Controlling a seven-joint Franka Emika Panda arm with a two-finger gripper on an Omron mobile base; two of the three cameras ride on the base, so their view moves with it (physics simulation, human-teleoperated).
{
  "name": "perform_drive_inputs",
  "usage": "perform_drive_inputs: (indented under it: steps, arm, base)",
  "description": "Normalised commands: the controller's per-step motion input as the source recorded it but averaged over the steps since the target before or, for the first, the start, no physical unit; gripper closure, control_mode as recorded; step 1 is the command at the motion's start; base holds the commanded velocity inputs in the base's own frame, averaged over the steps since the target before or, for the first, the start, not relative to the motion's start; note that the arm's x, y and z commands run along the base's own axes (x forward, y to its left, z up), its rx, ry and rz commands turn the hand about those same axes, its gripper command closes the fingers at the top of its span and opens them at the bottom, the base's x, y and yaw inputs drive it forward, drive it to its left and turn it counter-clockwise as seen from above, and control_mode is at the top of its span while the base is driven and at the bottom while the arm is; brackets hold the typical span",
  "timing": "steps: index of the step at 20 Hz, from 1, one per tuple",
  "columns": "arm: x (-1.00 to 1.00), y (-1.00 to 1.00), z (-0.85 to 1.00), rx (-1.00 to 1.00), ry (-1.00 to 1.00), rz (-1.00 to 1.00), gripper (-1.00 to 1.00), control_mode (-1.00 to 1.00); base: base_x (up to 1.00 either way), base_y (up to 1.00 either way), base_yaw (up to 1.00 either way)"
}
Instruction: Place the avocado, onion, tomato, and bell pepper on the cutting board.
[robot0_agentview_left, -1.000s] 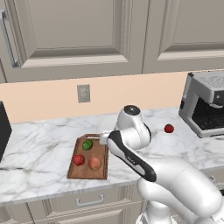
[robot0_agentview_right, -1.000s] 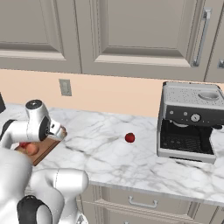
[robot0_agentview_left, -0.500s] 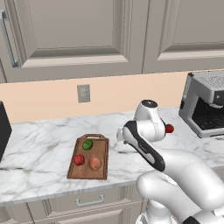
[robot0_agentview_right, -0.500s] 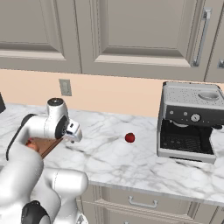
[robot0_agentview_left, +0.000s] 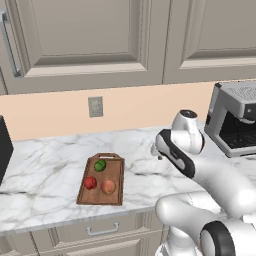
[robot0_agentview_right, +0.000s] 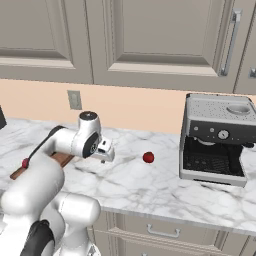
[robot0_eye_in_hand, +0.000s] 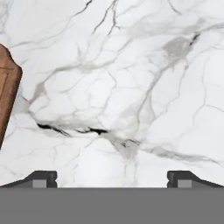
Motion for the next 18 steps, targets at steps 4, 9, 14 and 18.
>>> perform_drive_inputs:
  steps: [4,9,14,18]
  arm:
    - [0.29,-0.74,0.0,-0.03,0.02,0.0,-1.0,-1.0]
    - [0.24,-0.7,0.06,-0.03,0.0,0.0,-1.0,-1.0]
    - [0.2,-0.63,0.04,-0.02,0.0,0.0,-1.0,-1.0]
    - [0.18,-0.59,0.0,-0.01,0.0,0.0,-1.0,-1.0]
  base:
    - [0.0,0.0,0.0]
    - [0.0,0.0,0.0]
    - [0.0,0.0,0.0]
    - [0.0,0.0,0.0]
